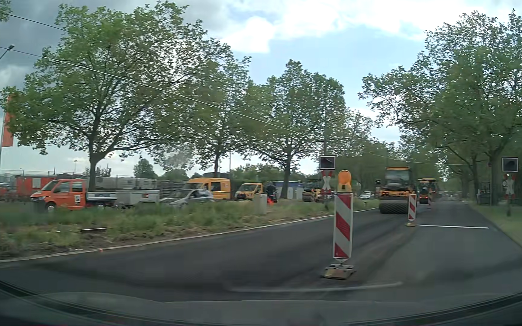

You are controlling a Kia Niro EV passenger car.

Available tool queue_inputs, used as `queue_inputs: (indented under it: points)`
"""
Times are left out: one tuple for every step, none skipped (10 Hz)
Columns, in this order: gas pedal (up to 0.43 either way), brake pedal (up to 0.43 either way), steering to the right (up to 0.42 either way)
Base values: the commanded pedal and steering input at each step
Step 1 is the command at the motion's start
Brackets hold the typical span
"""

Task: Follow the waypoints while adhering to traffic rules and regulations

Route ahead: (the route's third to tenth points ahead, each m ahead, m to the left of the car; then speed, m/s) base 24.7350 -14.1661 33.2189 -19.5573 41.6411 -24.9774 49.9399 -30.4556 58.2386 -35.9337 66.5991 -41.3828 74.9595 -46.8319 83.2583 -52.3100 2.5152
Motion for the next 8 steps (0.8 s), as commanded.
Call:
queue_inputs:
  points:
    - [0.157,0.037,0.787]
    - [0.169,0.037,0.761]
    - [0.177,0.037,0.727]
    - [0.197,0.037,0.690]
    - [0.209,0.037,0.653]
    - [0.220,0.037,0.602]
    - [0.228,0.037,0.542]
    - [0.240,0.037,0.469]
